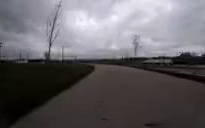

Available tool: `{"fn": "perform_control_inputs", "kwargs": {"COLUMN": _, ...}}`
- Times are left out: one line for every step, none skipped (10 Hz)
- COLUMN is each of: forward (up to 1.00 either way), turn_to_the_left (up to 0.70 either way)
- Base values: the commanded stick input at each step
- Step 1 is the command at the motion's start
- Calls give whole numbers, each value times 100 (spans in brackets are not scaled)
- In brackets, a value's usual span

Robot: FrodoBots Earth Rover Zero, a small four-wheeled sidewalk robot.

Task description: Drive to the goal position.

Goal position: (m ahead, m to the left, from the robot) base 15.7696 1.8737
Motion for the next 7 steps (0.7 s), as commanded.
{"fn": "perform_control_inputs", "kwargs": {"forward": 100, "turn_to_the_left": 0}}
{"fn": "perform_control_inputs", "kwargs": {"forward": 100, "turn_to_the_left": 0}}
{"fn": "perform_control_inputs", "kwargs": {"forward": 100, "turn_to_the_left": 0}}
{"fn": "perform_control_inputs", "kwargs": {"forward": 100, "turn_to_the_left": 0}}
{"fn": "perform_control_inputs", "kwargs": {"forward": 100, "turn_to_the_left": 0}}
{"fn": "perform_control_inputs", "kwargs": {"forward": 100, "turn_to_the_left": 0}}
{"fn": "perform_control_inputs", "kwargs": {"forward": 100, "turn_to_the_left": -3}}
